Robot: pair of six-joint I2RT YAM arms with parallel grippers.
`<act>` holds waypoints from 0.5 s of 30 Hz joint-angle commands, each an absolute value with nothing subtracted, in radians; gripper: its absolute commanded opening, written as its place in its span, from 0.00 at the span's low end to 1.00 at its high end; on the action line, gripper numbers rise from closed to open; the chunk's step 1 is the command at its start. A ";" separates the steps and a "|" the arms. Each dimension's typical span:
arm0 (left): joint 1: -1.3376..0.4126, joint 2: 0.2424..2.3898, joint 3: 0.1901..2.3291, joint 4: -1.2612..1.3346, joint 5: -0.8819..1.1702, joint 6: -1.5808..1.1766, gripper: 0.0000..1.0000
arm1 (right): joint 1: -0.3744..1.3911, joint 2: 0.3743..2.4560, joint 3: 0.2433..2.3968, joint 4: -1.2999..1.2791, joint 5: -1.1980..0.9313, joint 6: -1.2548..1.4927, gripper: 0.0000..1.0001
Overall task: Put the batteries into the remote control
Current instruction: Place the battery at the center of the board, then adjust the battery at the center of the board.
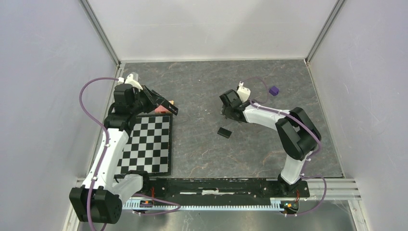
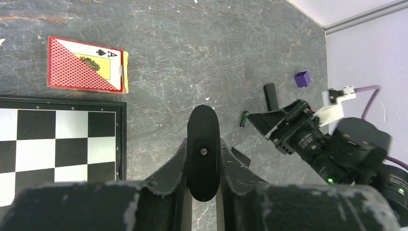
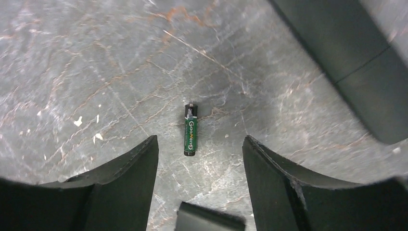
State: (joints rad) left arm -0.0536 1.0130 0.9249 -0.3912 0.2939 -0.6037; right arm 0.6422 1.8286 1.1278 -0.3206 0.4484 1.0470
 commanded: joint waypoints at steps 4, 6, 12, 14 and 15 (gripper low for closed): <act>-0.052 1.025 0.956 -0.340 0.318 -0.583 0.02 | 0.619 1.668 1.070 0.071 0.377 0.142 0.69; -0.051 1.028 0.959 -0.339 0.320 -0.581 0.02 | 0.607 1.683 1.093 0.067 0.299 -0.115 0.71; -0.051 1.032 0.971 -0.350 0.321 -0.577 0.02 | 0.572 1.808 1.252 -0.285 0.040 -0.670 0.68; -0.051 1.032 0.979 -0.361 0.318 -0.572 0.02 | 0.553 1.820 1.271 -0.335 0.003 -0.763 0.67; -0.051 1.031 0.982 -0.367 0.316 -0.570 0.02 | 0.546 1.823 1.276 -0.353 -0.041 -0.809 0.67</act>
State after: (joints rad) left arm -0.0536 1.0328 0.9268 -0.3901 0.2977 -0.6037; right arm 0.5735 1.7977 1.2217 -0.1898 0.1299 -0.4236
